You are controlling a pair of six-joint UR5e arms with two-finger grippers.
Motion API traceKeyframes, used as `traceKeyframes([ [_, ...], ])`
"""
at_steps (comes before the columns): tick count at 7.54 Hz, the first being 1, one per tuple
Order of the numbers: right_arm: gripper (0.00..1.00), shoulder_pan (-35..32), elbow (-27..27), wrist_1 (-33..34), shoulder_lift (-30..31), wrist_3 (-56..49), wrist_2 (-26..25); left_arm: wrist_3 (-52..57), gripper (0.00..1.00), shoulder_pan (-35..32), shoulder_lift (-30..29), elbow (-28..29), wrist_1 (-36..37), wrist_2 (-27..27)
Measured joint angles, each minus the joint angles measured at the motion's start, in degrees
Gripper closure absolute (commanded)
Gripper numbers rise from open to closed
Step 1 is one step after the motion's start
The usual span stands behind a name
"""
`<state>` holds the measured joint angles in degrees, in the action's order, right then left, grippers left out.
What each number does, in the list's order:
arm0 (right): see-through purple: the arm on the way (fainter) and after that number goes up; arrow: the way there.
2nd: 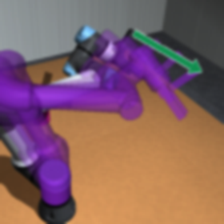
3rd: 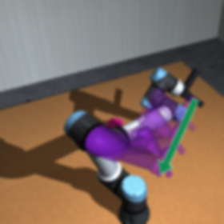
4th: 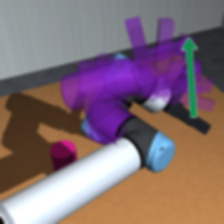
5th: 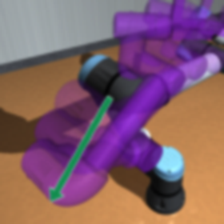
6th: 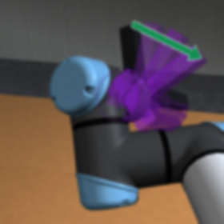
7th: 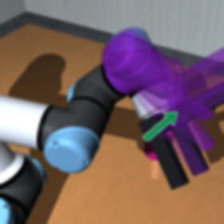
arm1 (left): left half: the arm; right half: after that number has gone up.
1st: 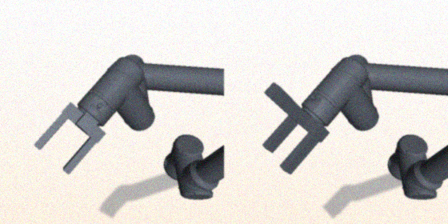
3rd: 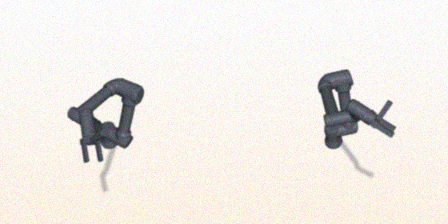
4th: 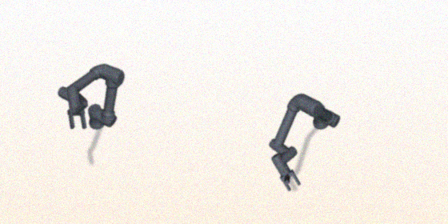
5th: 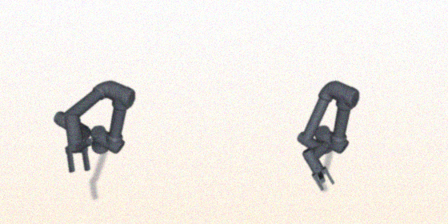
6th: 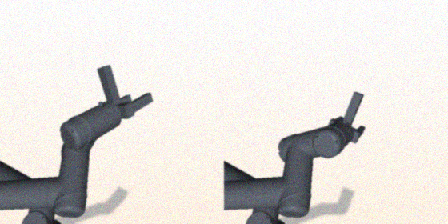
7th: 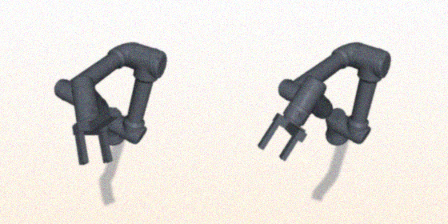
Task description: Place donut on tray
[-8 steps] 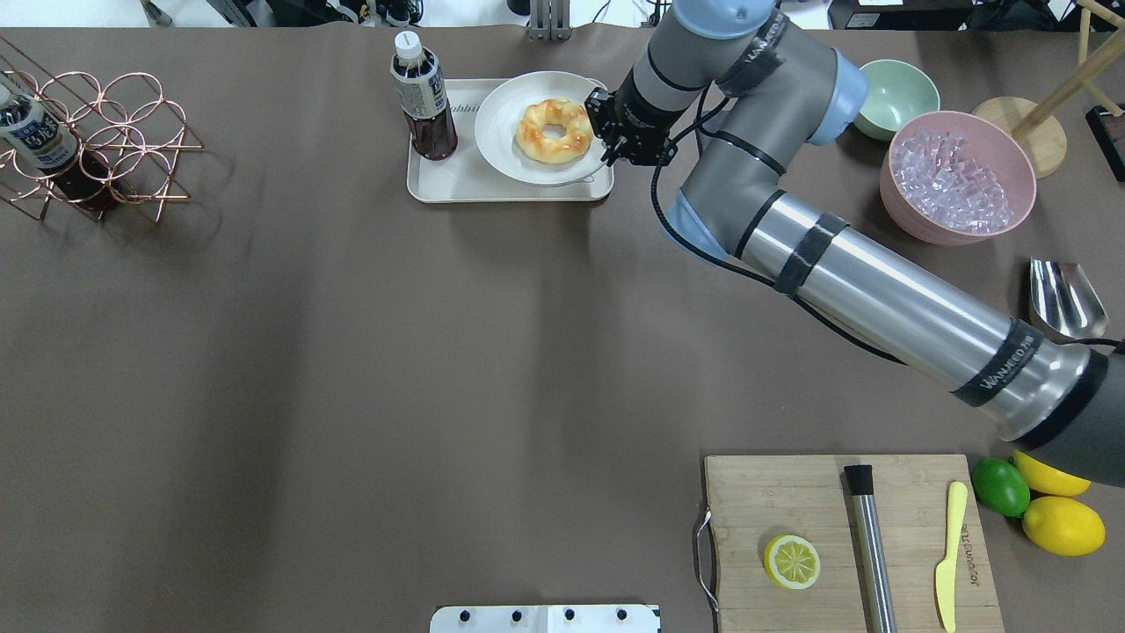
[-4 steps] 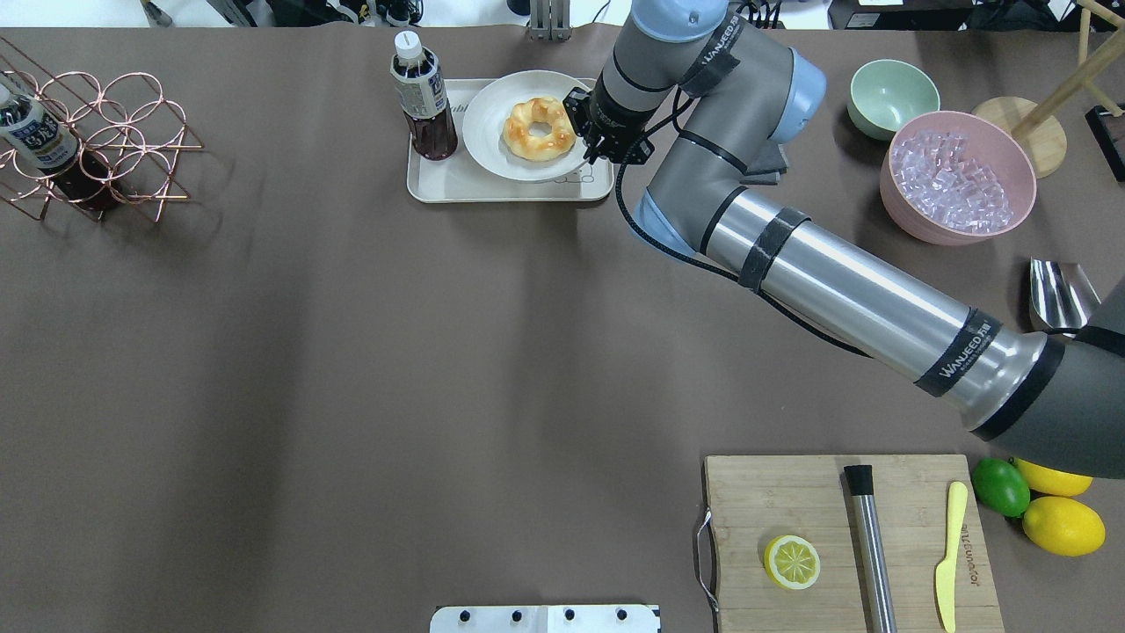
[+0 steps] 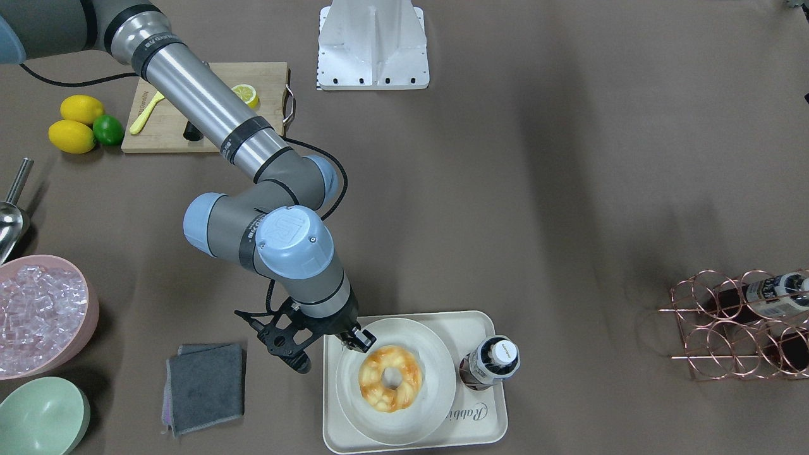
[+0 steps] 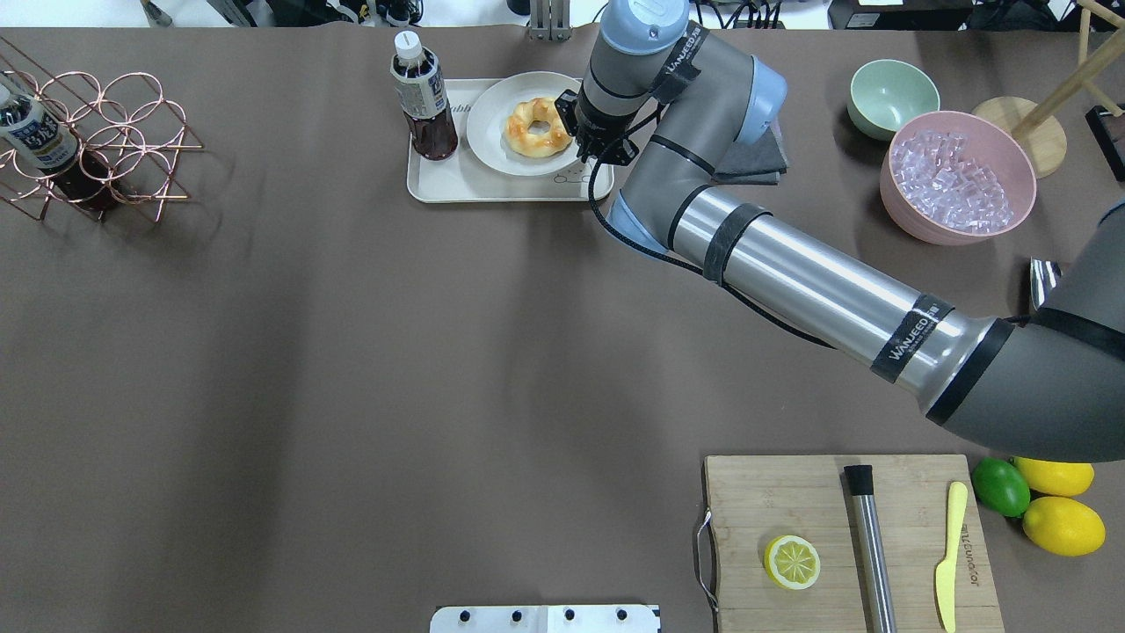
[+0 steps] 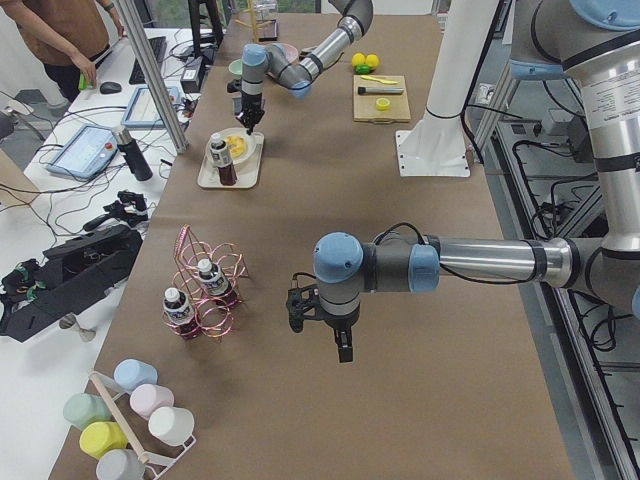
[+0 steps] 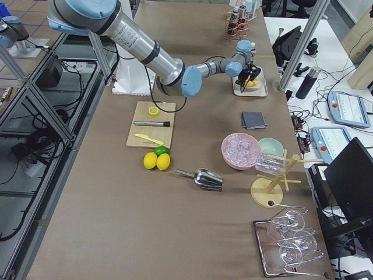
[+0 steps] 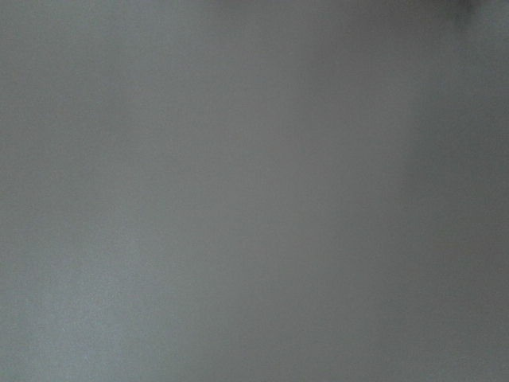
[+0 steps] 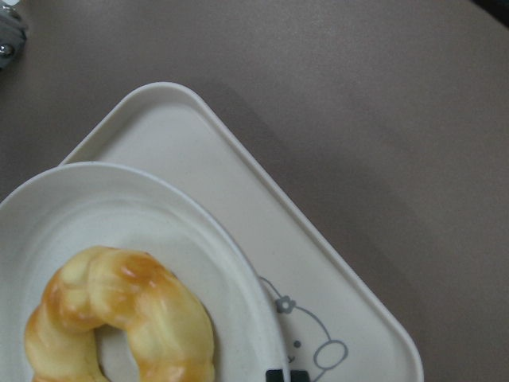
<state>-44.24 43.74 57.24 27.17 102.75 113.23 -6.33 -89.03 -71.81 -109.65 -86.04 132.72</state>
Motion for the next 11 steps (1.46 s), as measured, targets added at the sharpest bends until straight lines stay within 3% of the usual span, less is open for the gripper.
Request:
traceKeyframes([
  [4,0.0,-1.4,2.2,0.6,0.3,-1.0,1.9,-0.1,0.02,0.0,0.0,0.1,0.0,-0.2],
  [5,0.0,-2.9,7.2,2.0,3.3,-3.0,4.7,-0.1,0.02,0.0,0.1,0.0,0.0,-0.2],
  [7,0.0,-6.4,22.8,8.6,14.2,-10.7,9.9,-0.1,0.02,0.0,0.6,0.0,0.0,-0.2],
  [11,0.0,-17.4,48.2,14.4,44.1,-35.1,20.2,-0.1,0.02,0.1,0.2,0.3,0.1,-0.3],
])
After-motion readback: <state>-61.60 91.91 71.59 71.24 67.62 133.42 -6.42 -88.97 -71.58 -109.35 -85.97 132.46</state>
